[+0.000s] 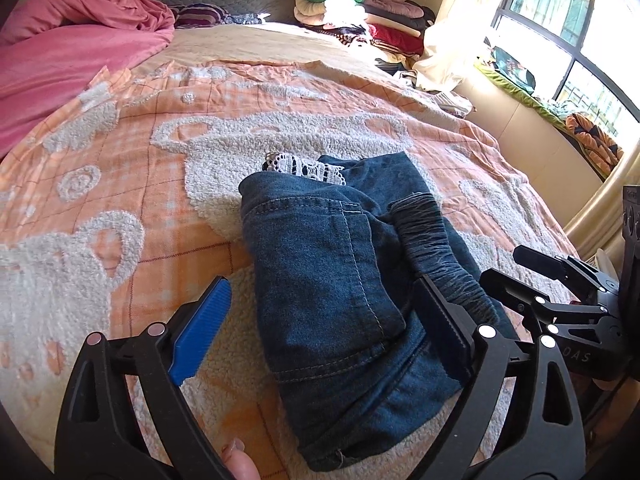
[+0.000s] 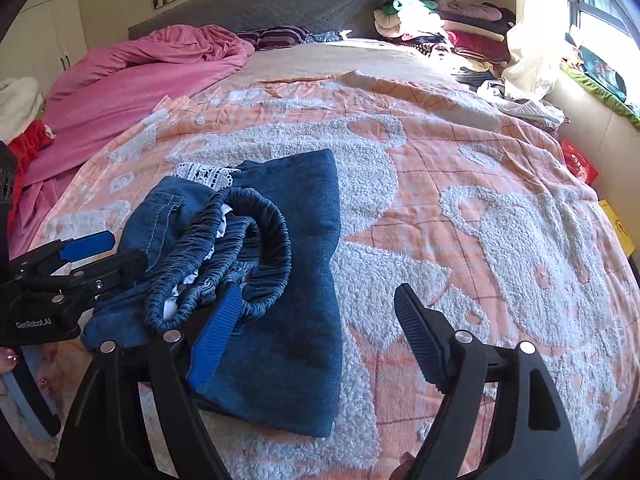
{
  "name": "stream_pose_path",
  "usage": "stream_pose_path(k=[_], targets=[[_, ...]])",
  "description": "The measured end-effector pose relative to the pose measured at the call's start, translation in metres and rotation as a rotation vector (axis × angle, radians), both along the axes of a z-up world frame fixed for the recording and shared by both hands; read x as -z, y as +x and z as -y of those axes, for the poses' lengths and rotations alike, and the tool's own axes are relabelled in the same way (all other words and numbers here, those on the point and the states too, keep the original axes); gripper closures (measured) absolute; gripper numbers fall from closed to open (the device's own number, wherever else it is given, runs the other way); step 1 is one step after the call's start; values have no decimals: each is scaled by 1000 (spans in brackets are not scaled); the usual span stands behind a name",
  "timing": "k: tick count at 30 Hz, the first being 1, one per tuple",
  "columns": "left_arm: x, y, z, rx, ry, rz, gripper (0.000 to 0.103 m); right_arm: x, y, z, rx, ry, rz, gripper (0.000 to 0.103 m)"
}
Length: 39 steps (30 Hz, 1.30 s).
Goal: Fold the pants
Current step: 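Release the folded pants and withdraw the right gripper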
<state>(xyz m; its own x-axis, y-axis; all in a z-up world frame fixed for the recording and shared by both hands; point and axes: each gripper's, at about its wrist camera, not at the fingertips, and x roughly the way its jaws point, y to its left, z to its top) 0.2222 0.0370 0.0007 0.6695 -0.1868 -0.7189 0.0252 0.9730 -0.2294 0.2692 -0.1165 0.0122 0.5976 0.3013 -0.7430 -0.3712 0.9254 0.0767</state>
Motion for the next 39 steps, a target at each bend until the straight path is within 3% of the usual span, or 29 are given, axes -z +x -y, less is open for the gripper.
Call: stream_pose_path(k=[13,39], targets=[[-26,-29,0,6,-7,64,9,-30,-42,14,-4,45,104,10],[-29,-96,8,9,-10,78,9,-42,-116,36,11,58,185,5]])
